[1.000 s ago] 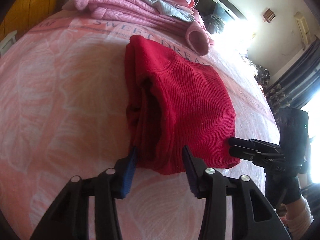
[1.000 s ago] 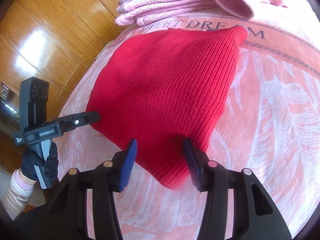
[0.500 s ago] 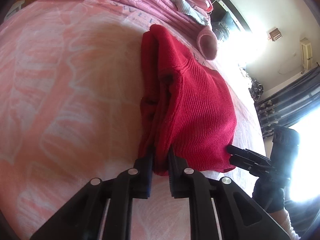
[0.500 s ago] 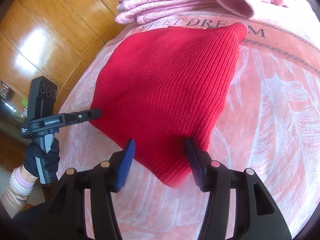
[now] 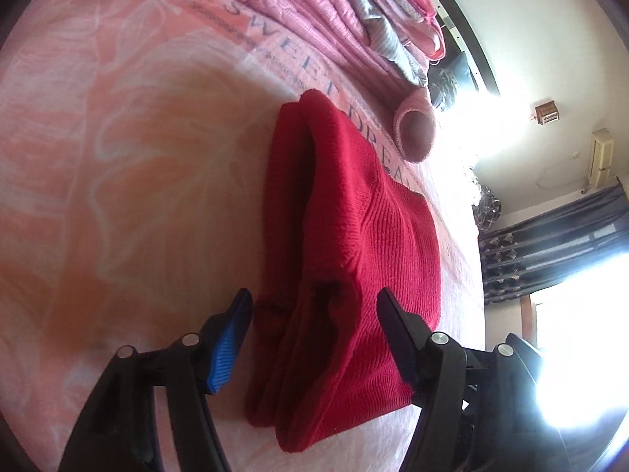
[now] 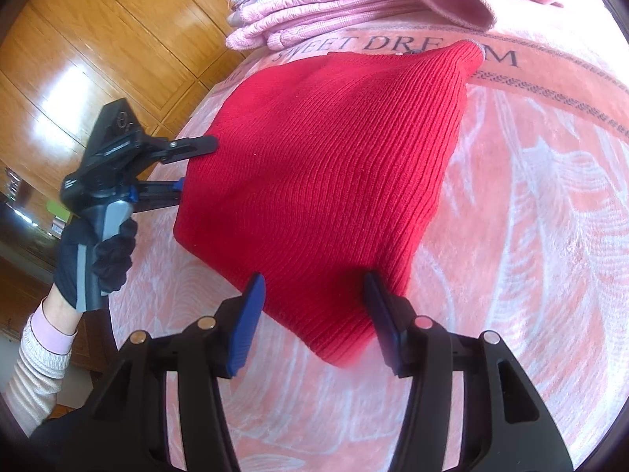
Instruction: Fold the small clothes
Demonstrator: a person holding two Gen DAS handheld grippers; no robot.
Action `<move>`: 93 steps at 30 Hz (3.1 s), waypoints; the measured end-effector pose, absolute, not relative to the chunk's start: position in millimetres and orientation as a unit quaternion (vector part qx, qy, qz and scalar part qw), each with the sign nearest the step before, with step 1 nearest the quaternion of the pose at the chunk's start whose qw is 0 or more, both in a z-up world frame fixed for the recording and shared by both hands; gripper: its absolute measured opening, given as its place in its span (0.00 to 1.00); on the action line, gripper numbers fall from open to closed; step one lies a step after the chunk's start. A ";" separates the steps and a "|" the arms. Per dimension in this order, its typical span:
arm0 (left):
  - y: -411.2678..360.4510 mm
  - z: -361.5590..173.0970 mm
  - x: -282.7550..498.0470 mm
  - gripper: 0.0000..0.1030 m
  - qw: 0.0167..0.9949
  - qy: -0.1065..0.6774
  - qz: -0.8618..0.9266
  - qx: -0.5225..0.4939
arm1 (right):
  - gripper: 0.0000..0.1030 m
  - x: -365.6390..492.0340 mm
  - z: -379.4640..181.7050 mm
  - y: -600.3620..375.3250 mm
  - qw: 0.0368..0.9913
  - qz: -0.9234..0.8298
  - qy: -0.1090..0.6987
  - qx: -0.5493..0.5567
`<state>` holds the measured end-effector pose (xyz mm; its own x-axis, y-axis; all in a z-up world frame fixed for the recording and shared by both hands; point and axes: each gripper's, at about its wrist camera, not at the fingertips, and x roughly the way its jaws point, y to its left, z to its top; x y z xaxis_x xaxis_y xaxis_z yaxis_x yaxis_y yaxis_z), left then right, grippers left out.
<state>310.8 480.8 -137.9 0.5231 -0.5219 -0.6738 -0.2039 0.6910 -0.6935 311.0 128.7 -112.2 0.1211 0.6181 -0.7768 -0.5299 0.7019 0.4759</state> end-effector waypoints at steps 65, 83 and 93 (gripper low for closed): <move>229.3 -144.9 318.0 0.35 0.728 0.487 -0.323 -0.359 | 0.32 288.3 -85.6 -128.2 0.719 0.319 0.569 0.241; 210.2 -148.9 276.0 0.57 0.777 0.501 -0.308 -0.226 | 0.54 243.1 -137.1 -162.9 0.698 0.321 0.578 0.276; 205.3 -141.2 241.0 0.59 0.807 0.495 -0.269 -0.176 | 0.20 209.3 -145.3 -138.5 0.697 0.340 0.592 0.222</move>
